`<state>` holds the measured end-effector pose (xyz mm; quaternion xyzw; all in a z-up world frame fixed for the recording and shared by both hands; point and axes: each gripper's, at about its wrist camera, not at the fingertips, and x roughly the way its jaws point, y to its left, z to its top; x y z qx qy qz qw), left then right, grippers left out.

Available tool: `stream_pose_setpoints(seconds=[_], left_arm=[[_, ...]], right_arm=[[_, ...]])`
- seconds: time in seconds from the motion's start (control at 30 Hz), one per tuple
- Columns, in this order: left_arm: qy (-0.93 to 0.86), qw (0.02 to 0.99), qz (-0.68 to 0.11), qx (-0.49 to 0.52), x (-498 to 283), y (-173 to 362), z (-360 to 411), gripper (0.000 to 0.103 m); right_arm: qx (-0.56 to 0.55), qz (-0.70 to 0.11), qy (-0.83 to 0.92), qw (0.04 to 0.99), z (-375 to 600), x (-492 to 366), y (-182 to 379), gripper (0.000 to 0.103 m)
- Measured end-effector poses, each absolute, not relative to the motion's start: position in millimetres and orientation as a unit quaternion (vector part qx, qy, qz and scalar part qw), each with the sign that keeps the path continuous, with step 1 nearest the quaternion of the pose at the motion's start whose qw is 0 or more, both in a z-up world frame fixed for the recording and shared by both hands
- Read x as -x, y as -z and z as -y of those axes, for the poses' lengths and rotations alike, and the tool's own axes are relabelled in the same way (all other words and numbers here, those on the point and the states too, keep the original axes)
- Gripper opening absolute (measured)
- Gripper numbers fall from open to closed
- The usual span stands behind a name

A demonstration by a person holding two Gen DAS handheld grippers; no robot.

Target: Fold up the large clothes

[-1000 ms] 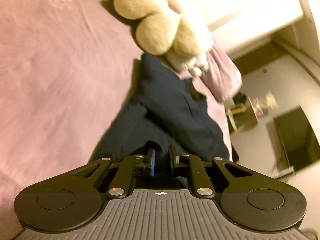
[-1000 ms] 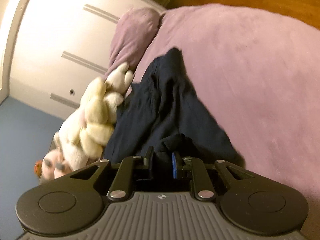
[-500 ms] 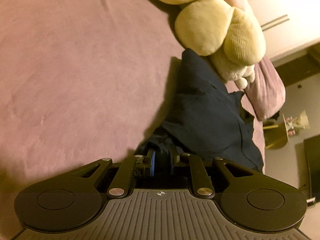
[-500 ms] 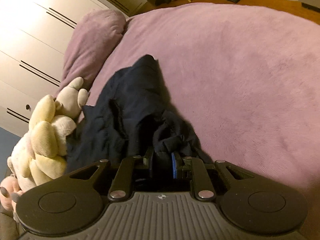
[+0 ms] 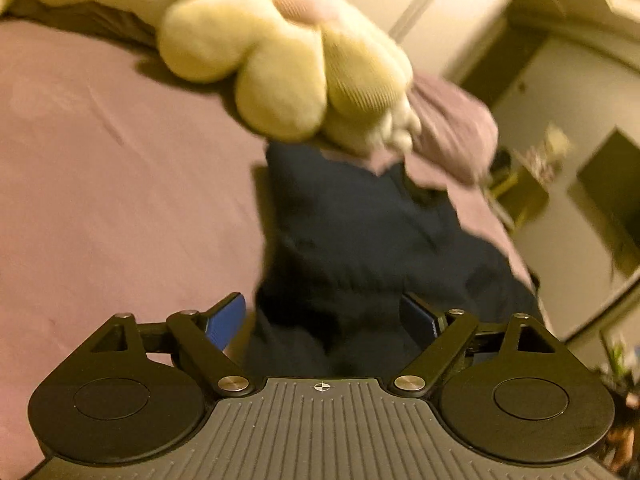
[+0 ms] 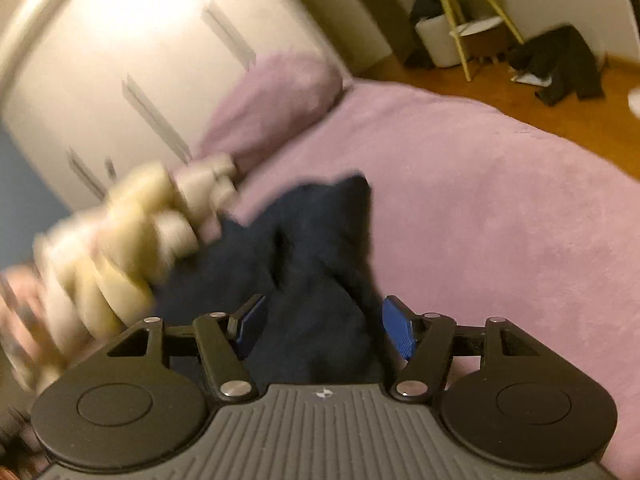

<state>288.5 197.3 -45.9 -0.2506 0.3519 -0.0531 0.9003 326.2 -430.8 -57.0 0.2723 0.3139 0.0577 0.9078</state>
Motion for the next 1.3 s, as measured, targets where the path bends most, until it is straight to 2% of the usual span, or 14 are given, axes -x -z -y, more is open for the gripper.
stream_pose_setpoints(seconds=[0.13, 0.23, 0.3, 0.33, 0.4, 0.57, 0.67, 0.87, 1.0, 1.13, 1.2, 1.27, 1.3], left_arm=[[0.037, 0.891, -0.392, 0.226, -307, 68, -182, 0.086], [0.016, 0.889, -0.401, 0.221, -306, 70, -178, 0.062], [0.012, 0.892, -0.400, 0.211, -304, 65, -177, 0.037], [0.016, 0.894, -0.397, 0.209, -301, 63, -176, 0.033], [0.023, 0.900, -0.388, 0.197, -296, 49, -172, 0.025], [0.040, 0.926, -0.332, 0.174, -298, -12, -168, 0.023], [0.022, 0.940, -0.297, 0.166, -334, -42, -165, 0.023], [-0.067, 0.961, -0.238, 0.123, -450, -63, -144, 0.024], [-0.119, 0.966, -0.219, 0.062, -506, -29, -118, 0.025], [-0.138, 0.958, -0.248, 0.049, -540, 34, -110, 0.027], [-0.140, 0.959, -0.244, 0.038, -544, 60, -109, 0.037], [-0.137, 0.959, -0.242, 0.050, -545, 78, -113, 0.043], [-0.137, 0.957, -0.250, 0.062, -549, 86, -117, 0.050]], right_arm=[[-0.215, -0.349, -0.060, 0.910, 411, -341, 70, 0.063], [-0.183, -0.361, -0.064, 0.912, 400, -347, 73, 0.043], [-0.158, -0.358, -0.066, 0.918, 391, -348, 71, 0.030], [-0.139, -0.350, -0.059, 0.925, 386, -344, 67, 0.013], [-0.114, -0.337, -0.051, 0.933, 379, -337, 62, 0.009], [-0.111, -0.283, -0.053, 0.951, 374, -318, 26, 0.007], [-0.116, -0.237, -0.059, 0.963, 372, -325, -6, 0.007], [-0.089, -0.179, -0.012, 0.980, 344, -428, -57, 0.007], [-0.100, -0.160, 0.034, 0.982, 321, -507, -65, 0.007], [-0.094, -0.191, 0.077, 0.974, 300, -571, -19, 0.008], [-0.081, -0.229, 0.088, 0.966, 296, -593, 15, 0.008], [-0.066, -0.251, 0.099, 0.961, 295, -605, 45, 0.008], [-0.060, -0.259, 0.102, 0.959, 297, -608, 56, 0.008]])
